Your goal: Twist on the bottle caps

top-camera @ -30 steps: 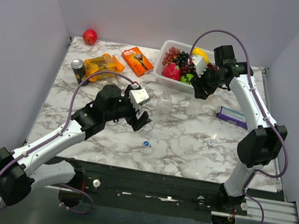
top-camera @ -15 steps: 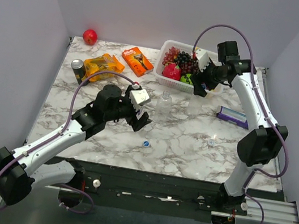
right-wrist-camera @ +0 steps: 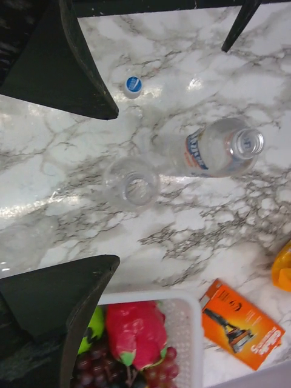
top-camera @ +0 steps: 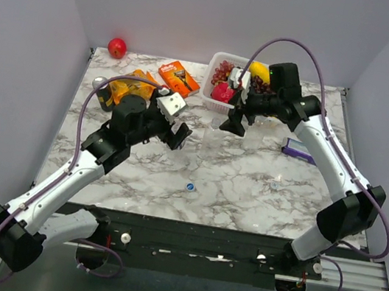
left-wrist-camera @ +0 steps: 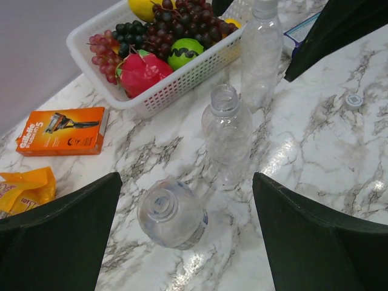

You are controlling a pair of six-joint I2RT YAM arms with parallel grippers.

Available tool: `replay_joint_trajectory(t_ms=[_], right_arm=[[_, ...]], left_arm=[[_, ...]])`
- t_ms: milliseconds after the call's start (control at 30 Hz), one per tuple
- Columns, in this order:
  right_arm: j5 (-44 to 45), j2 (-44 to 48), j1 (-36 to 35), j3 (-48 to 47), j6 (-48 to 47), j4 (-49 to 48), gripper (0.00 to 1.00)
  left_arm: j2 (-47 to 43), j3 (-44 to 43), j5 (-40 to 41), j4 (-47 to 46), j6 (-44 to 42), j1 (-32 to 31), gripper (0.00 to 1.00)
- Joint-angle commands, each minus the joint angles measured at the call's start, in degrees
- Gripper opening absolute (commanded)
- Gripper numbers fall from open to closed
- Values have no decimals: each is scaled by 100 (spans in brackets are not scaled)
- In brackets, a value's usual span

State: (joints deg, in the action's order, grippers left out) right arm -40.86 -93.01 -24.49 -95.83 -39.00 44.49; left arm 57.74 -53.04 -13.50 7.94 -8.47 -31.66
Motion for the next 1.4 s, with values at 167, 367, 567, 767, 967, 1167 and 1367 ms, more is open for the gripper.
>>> replay_joint_trajectory(t_ms=[167,367,567,767,967,1167,1367], right_arm=[[-98,-814,-258,-14,306,-995,98],[-352,-1035,-319,125,253,-1012,90],[-660,-1096,-442,275,235,-1048,39],[16,-589,-486,355,270,-890,12],[-150,142,-425,39,1129,-626,9],[-747,565,-416,-181,1913,-652,8],[-1301,653,-425,-462,2439,-818,7]], left_arm=[[-210,-128,67,462,-251,221,98],[-175,-93,-21,366,-269,257,99],[-17,-32,-451,173,-243,257,99],[159,65,-935,-126,-243,152,99],[299,171,-1445,-363,-366,2,99],[484,206,-1603,-706,-190,-156,99],[713,162,-1524,-935,-181,-358,99]])
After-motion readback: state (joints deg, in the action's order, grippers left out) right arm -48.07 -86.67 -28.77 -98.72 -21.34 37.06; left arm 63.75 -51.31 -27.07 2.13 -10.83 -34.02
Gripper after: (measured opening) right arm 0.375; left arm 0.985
